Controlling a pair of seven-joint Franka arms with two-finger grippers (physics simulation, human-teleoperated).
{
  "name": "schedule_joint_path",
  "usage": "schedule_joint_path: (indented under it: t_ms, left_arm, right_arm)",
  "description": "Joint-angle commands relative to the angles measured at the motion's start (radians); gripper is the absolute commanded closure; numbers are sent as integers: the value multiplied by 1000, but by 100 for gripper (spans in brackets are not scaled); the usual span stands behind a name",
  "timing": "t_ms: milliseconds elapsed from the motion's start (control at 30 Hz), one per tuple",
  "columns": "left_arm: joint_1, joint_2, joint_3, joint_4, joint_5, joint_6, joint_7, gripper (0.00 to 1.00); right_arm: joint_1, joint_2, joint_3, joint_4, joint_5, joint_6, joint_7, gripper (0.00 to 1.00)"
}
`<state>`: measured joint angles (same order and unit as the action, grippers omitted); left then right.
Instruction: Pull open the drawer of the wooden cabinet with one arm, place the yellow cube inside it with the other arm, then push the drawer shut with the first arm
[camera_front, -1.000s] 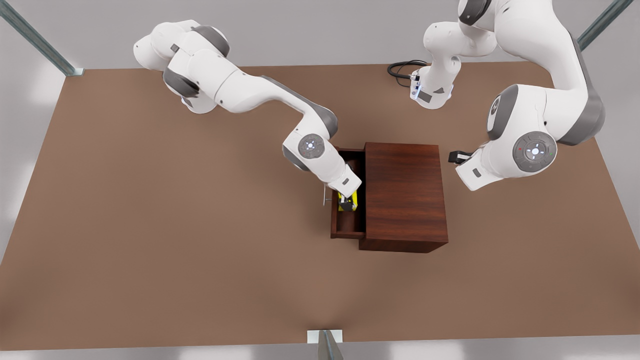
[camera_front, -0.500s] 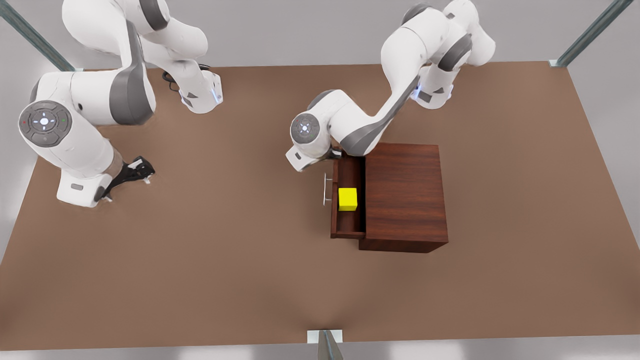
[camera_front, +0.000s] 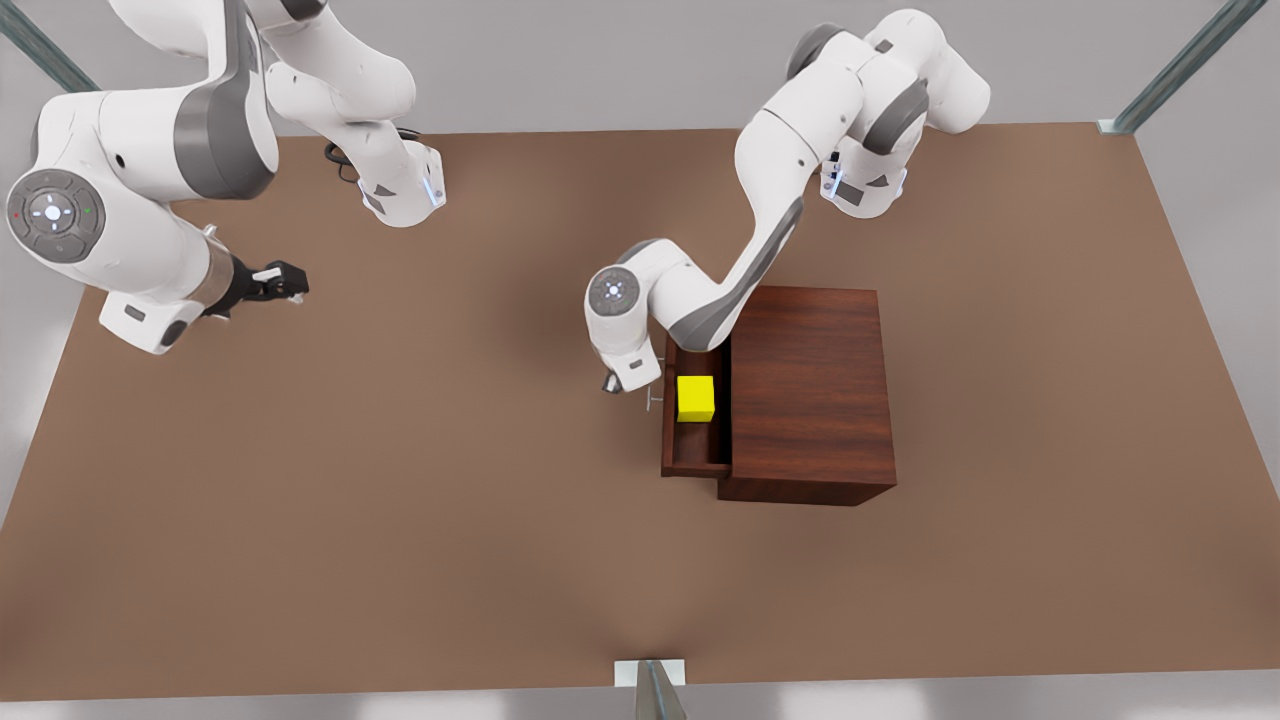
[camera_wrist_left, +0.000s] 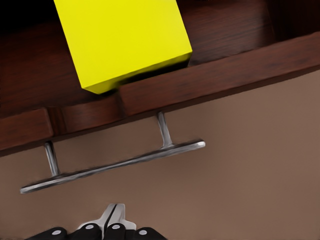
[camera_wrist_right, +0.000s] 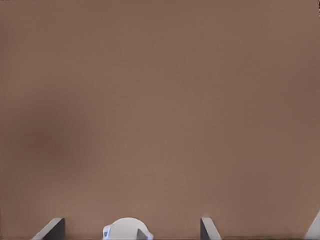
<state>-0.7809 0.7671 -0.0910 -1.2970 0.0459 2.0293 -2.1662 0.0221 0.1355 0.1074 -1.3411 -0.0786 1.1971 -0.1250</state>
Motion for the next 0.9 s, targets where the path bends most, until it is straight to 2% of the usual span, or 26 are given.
schedule_joint_path:
  t_ms: [0, 267, 433, 700, 867]
  left_arm:
    - [2, 1, -12, -18, 2, 57, -1005, 79]
    - [38, 1, -62, -51, 3, -20, -660, 79]
    - [74, 1, -72, -53, 3, -44, -635, 79]
    - [224, -6, -203, -81, 60, -47, -626, 79]
    - [385, -9, -355, -110, 146, -70, -629, 79]
  right_arm:
    - [-1, 0, 2, -4, 3, -1, 196, 0]
    - [-1, 7, 2, -4, 3, -5, 191, 0]
    - [-1, 12, 2, -3, 5, -7, 191, 0]
    - [-1, 16, 2, -3, 22, -7, 182, 0]
    - [-1, 15, 2, -3, 26, -7, 170, 0]
